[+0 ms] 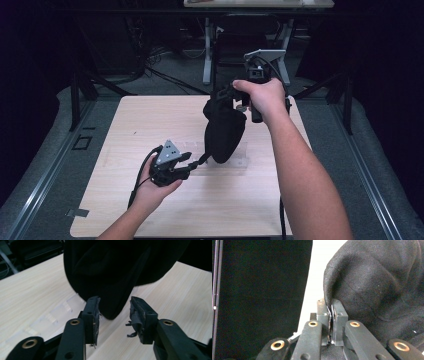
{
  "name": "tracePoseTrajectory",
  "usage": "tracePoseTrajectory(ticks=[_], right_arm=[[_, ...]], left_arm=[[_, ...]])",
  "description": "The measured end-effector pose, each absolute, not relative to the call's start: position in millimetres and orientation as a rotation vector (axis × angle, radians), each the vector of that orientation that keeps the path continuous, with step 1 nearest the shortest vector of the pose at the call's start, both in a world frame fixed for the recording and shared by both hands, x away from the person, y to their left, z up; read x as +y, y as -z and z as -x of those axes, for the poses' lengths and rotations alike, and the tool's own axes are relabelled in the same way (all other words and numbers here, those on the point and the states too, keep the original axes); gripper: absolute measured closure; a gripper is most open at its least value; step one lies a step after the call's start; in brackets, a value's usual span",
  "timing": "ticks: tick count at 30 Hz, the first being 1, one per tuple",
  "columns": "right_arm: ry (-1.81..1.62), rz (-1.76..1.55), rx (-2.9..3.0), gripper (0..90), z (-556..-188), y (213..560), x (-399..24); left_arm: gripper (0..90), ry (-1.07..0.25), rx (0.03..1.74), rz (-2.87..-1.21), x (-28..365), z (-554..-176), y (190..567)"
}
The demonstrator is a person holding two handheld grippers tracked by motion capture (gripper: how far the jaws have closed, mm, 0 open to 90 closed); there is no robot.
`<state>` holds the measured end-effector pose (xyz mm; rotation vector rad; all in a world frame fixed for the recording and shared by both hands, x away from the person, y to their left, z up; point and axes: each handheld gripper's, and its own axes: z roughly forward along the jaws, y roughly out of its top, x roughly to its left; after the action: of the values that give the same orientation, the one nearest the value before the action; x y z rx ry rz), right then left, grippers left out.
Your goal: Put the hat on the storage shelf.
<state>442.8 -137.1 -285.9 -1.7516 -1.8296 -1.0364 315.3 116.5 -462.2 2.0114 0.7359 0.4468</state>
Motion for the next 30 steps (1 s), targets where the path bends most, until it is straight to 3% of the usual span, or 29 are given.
tracePoseTrajectory(ticks=[16,20,30], right_arm=[[1.048,1.730,-1.839,86.5,-444,287,-126],[1.043,1.727,-1.837,86.1,-444,287,-125],[1.081,1.688,-1.832,77.7,-442,283,-122]], left_arm=[[73.9,-0.511,0.678,-2.066,90,-320,452],[81.5,-0.529,0.660,-2.087,89,-318,451],[83.7,-0.551,0.648,-2.098,91,-316,453]])
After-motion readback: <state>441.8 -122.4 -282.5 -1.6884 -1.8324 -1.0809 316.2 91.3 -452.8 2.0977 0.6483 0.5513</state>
